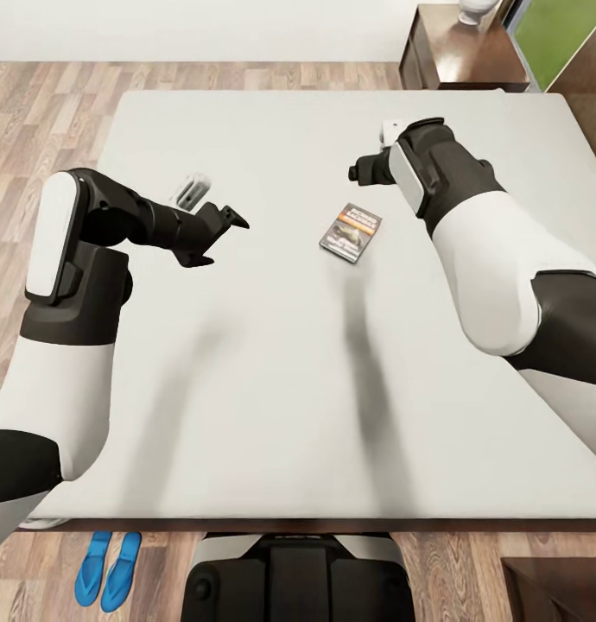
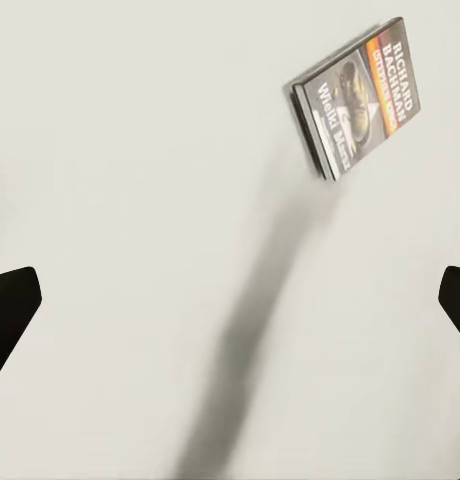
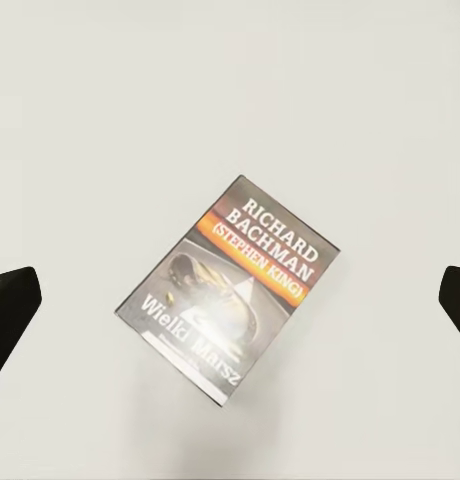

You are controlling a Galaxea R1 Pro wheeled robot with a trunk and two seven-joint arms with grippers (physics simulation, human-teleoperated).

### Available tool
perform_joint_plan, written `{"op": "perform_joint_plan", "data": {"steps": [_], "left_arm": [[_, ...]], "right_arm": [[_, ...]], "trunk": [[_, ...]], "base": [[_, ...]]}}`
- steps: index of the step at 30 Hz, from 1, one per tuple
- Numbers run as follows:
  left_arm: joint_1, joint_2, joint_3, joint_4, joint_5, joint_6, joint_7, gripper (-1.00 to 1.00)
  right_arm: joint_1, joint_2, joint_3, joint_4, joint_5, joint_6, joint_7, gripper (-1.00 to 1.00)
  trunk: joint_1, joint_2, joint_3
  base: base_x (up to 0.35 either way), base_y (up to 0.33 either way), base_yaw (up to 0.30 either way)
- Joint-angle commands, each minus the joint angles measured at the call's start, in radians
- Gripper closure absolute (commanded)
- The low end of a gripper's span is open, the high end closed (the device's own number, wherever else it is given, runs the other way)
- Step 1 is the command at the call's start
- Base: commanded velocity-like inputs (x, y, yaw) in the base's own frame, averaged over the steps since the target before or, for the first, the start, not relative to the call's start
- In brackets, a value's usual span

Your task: In the bedroom, move the book from the bed onto either nightstand, and place the two sandals side by side next to the bed.

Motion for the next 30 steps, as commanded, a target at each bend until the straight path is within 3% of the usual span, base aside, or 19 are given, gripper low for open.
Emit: {"op": "perform_joint_plan", "data": {"steps": [1, 30], "left_arm": [[-0.001, 0.001, -0.001, 0.0, 0.006, 0.008, 0.008, -1.0], [-0.001, 0.014, 0.0, -0.011, 0.024, 0.008, 0.007, -1.0]], "right_arm": [[-0.001, 0.001, -0.008, -0.001, 0.008, 0.0, 0.0, -1.0], [-0.005, 0.0, -0.008, 0.0, 0.01, -0.025, 0.0, -1.0]], "trunk": [[0.004, -0.008, -0.005], [0.115, -0.211, -0.141]], "base": [[0.0, 0.0, 0.0], [0.0, 0.0, 0.0]]}}
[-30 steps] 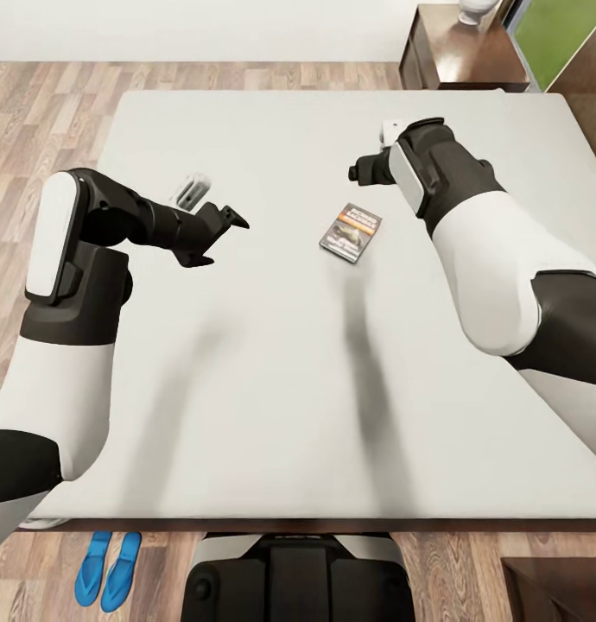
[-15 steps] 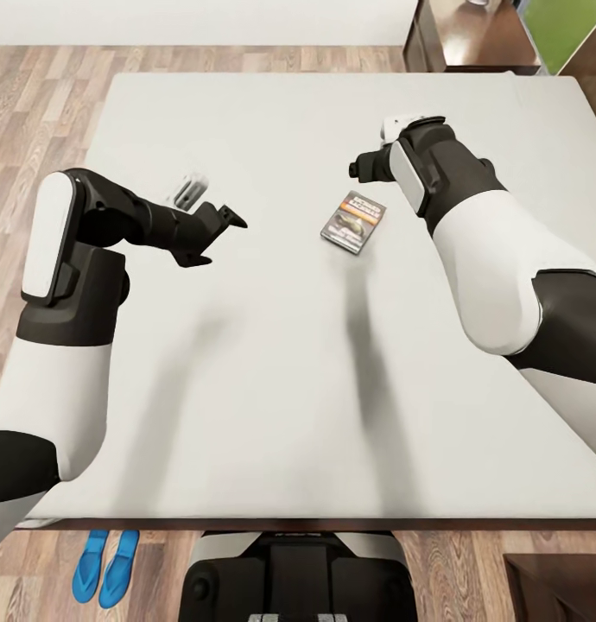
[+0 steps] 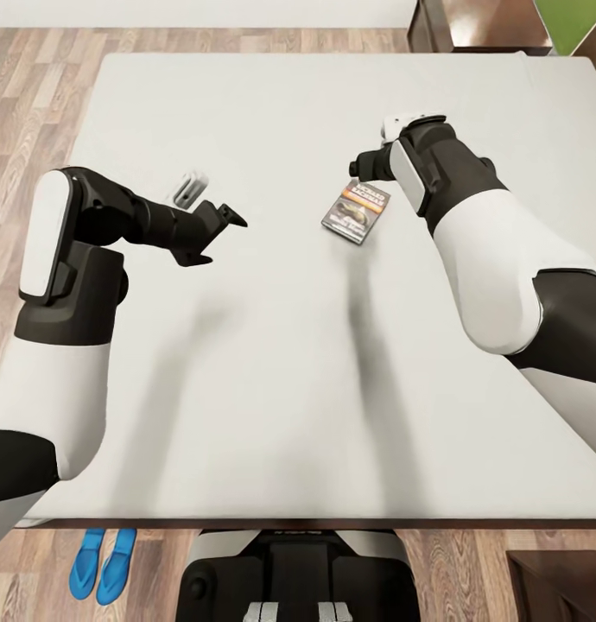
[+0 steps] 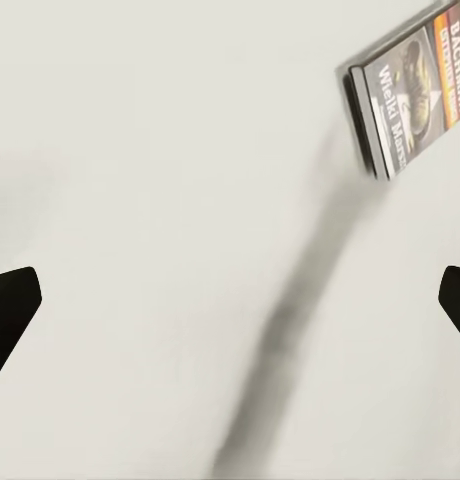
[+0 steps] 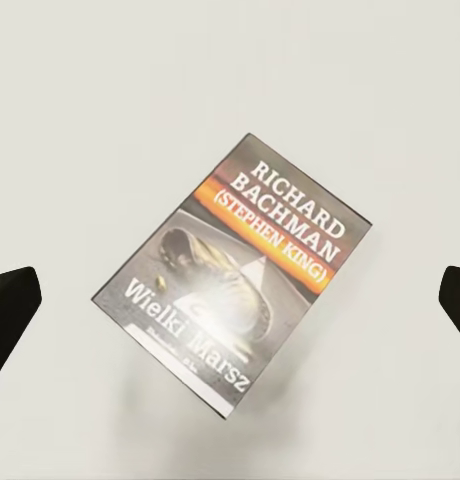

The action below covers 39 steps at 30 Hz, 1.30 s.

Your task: In the bedroom, move the book from the bed onto either nightstand, and place the two sandals side by side next to the bed.

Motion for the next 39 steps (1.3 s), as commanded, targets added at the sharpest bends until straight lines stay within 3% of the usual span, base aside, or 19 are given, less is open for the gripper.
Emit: {"op": "perform_joint_plan", "data": {"steps": [1, 17, 23, 26, 31, 39], "left_arm": [[-0.002, 0.001, 0.0, 0.0, 0.011, 0.008, 0.008, -1.0], [-0.035, 0.0, 0.0, 0.004, 0.039, 0.009, 0.011, -1.0], [-0.048, 0.001, -0.004, -0.001, 0.052, 0.012, 0.009, -1.0], [-0.066, 0.003, -0.038, -0.016, 0.078, 0.015, 0.005, -1.0], [-0.078, 0.006, -0.068, -0.025, 0.092, 0.016, -0.001, -1.0], [-0.123, 0.01, -0.078, -0.031, 0.099, 0.013, -0.003, -1.0]], "right_arm": [[-0.001, 0.001, -0.008, -0.001, 0.008, 0.004, 0.0, -1.0], [-0.03, 0.001, -0.008, -0.002, 0.006, 0.004, 0.0, -1.0], [-0.036, 0.001, -0.008, -0.003, 0.006, 0.005, 0.0, -1.0], [-0.049, 0.0, -0.008, -0.003, 0.006, 0.005, 0.0, -1.0], [-0.063, 0.0, -0.008, -0.004, 0.006, 0.005, 0.0, -1.0], [-0.072, -0.001, -0.008, -0.005, 0.006, 0.005, 0.0, -1.0]], "trunk": [[0.004, -0.008, -0.005], [0.065, -0.12, -0.08], [0.065, -0.12, -0.09], [0.065, -0.12, -0.094], [0.065, -0.12, -0.102], [0.065, -0.12, -0.114]], "base": [[0.0, 0.0, 0.0], [0.0, 0.0, 0.0], [0.0, 0.0, 0.0], [0.0, 0.0, 0.0], [0.0, 0.0, 0.0], [0.0, 0.0, 0.0]]}}
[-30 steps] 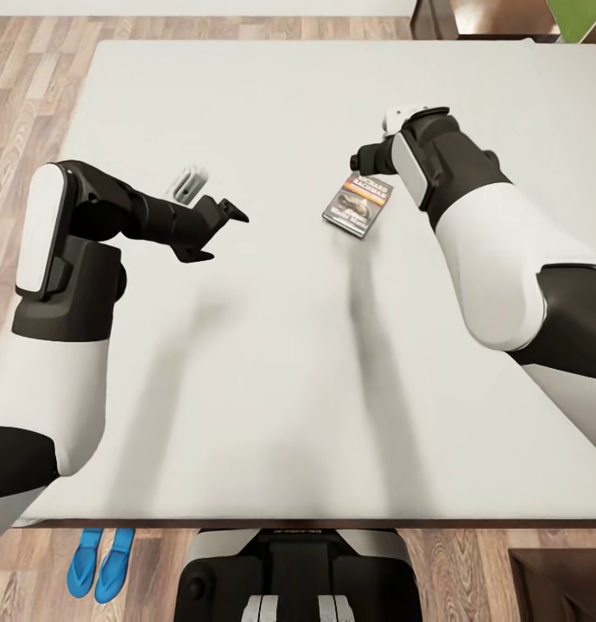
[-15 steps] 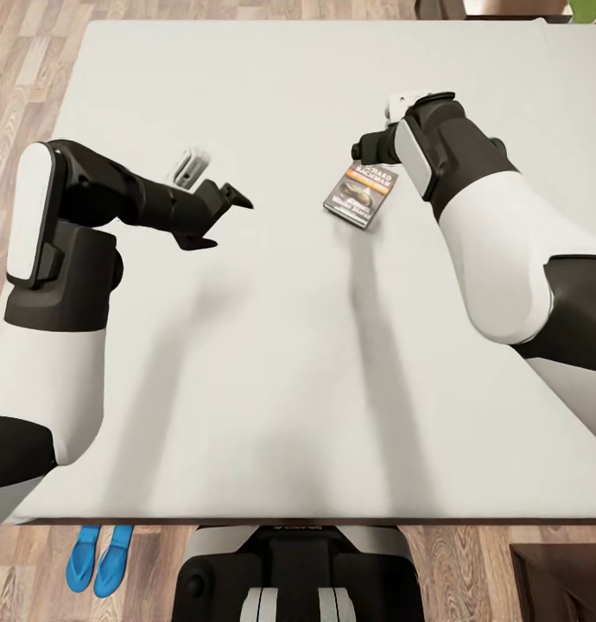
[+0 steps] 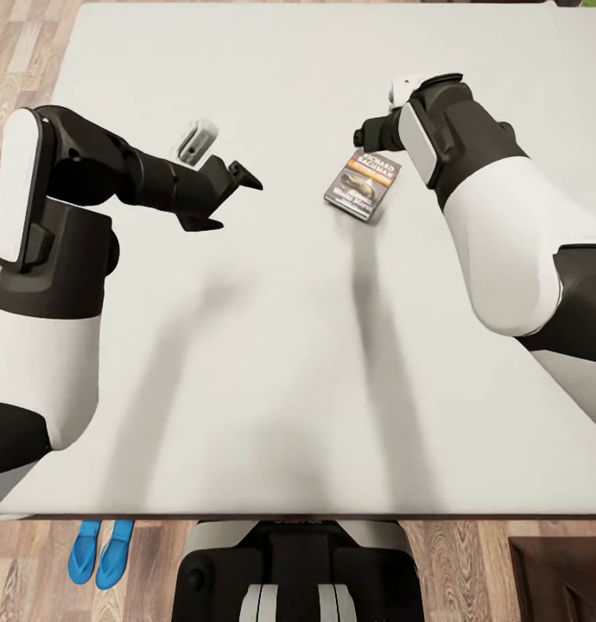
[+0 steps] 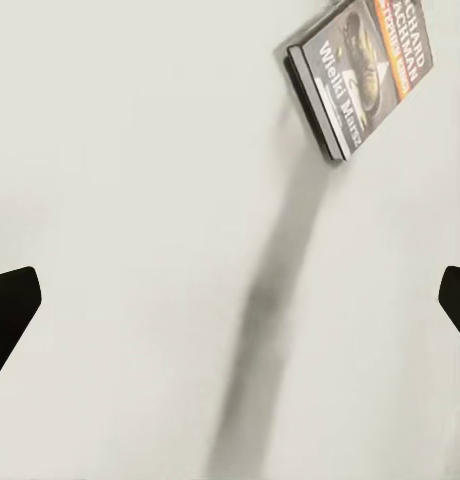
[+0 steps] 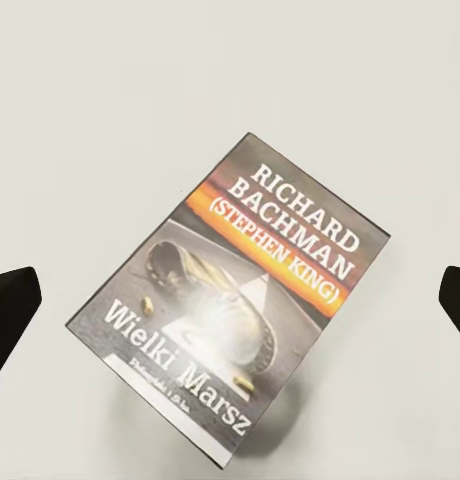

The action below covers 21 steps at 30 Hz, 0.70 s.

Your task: In the bedroom, move the book from the bed onto either nightstand, and place the two sandals side by side next to the bed.

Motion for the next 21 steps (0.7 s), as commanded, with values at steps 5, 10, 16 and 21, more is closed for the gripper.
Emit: {"op": "perform_joint_plan", "data": {"steps": [5, 10, 16, 21], "left_arm": [[-0.032, 0.002, -0.003, 0.001, 0.008, 0.006, 0.006, -1.0], [-0.054, 0.003, -0.004, 0.008, 0.025, 0.002, 0.003, -1.0], [-0.058, 0.006, -0.005, 0.016, 0.05, 0.001, 0.005, -1.0], [-0.055, 0.009, -0.006, -0.001, 0.06, -0.016, 0.011, -1.0]], "right_arm": [[-0.002, 0.001, -0.008, -0.003, 0.008, 0.004, 0.0, -1.0], [-0.003, 0.001, -0.009, -0.005, 0.008, 0.004, 0.0, -1.0], [-0.004, 0.001, -0.009, -0.006, 0.008, 0.004, 0.0, -1.0], [-0.003, -0.002, -0.009, -0.007, 0.008, 0.004, 0.0, -1.0]], "trunk": [[0.0, 0.0, -0.008], [0.0, 0.0, -0.016], [0.0, 0.0, -0.025], [0.0, 0.0, -0.033]], "base": [[0.0, 0.0, 0.0], [0.0, 0.0, 0.0], [0.0, 0.0, 0.0], [0.0, 0.0, 0.0]]}}
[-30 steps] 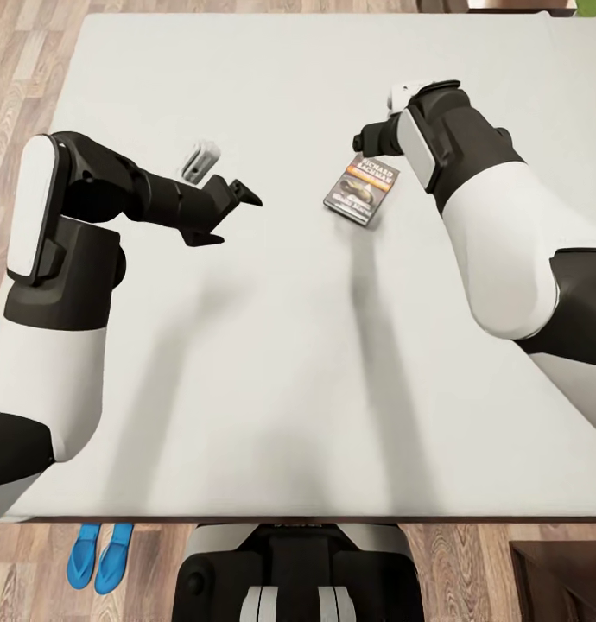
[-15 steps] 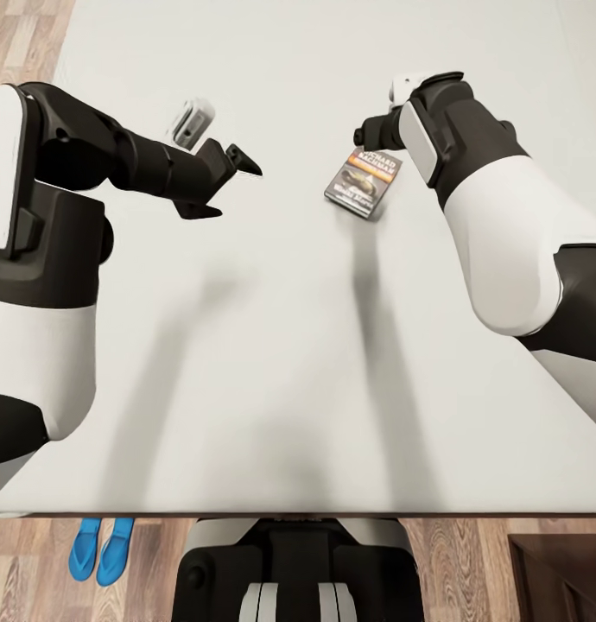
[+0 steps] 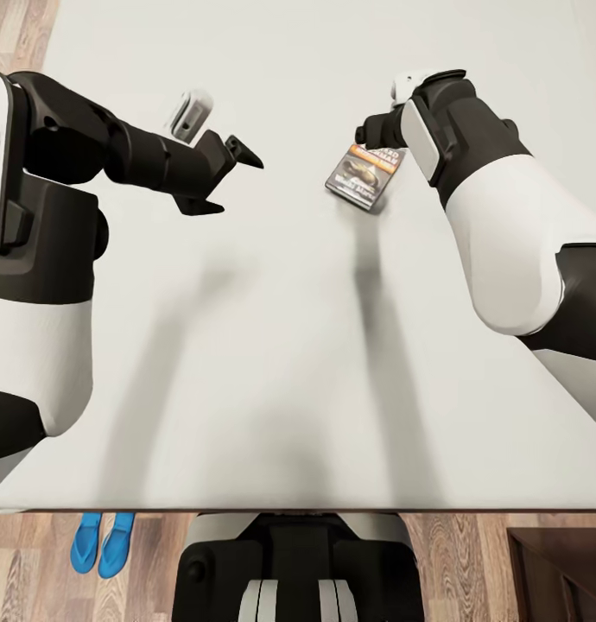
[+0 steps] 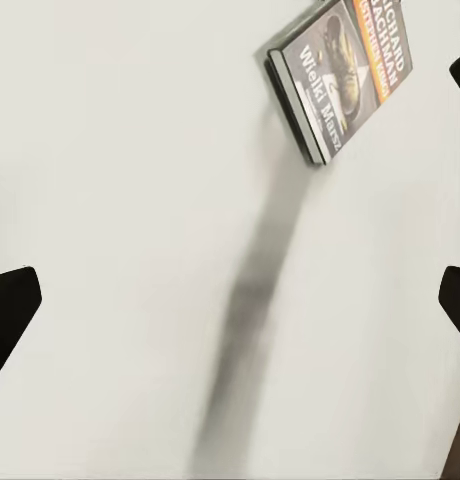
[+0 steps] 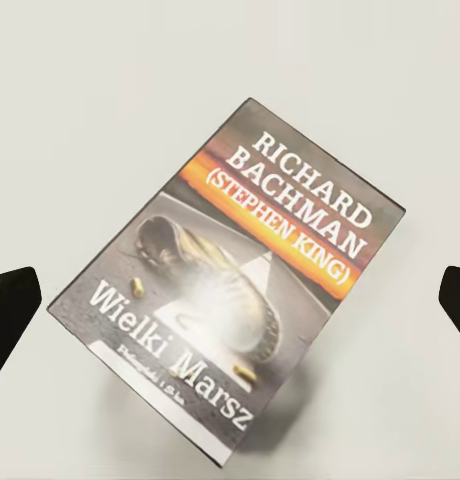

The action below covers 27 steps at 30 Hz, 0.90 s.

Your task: In the bedroom, move the book from the bed onto either nightstand, and place the two sandals side by side next to the bed.

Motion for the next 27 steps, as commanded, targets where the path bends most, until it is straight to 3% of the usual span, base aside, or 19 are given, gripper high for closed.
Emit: {"op": "perform_joint_plan", "data": {"steps": [1, 12, 21, 25, 27], "left_arm": [[0.0, 0.001, -0.001, -0.003, 0.007, -0.002, 0.009, -1.0], [-0.007, 0.003, -0.004, -0.012, 0.016, -0.048, 0.025, -1.0], [-0.013, 0.004, -0.008, -0.017, 0.012, -0.052, 0.026, -1.0], [-0.012, 0.004, -0.009, -0.022, 0.016, -0.052, 0.026, -1.0], [-0.012, 0.004, -0.009, -0.026, 0.026, -0.053, 0.026, -1.0]], "right_arm": [[0.0, 0.001, -0.008, -0.001, 0.007, 0.004, 0.0, -1.0], [-0.004, -0.006, -0.008, -0.003, 0.007, 0.004, 0.0, -1.0], [-0.009, -0.006, -0.007, -0.04, 0.007, 0.001, 0.0, -1.0], [-0.009, -0.006, -0.007, -0.048, 0.008, -0.023, 0.0, -1.0], [-0.01, -0.006, -0.006, -0.052, 0.01, -0.078, 0.0, -1.0]], "trunk": [[0.004, -0.007, -0.005], [0.046, -0.084, -0.057], [0.054, -0.098, -0.07], [0.069, -0.126, -0.084], [0.077, -0.14, -0.09]], "base": [[0.0, 0.0, 0.0], [0.0, 0.0, 0.0], [0.0, 0.0, 0.0], [0.0, 0.0, 0.0], [0.0, 0.0, 0.0]]}}
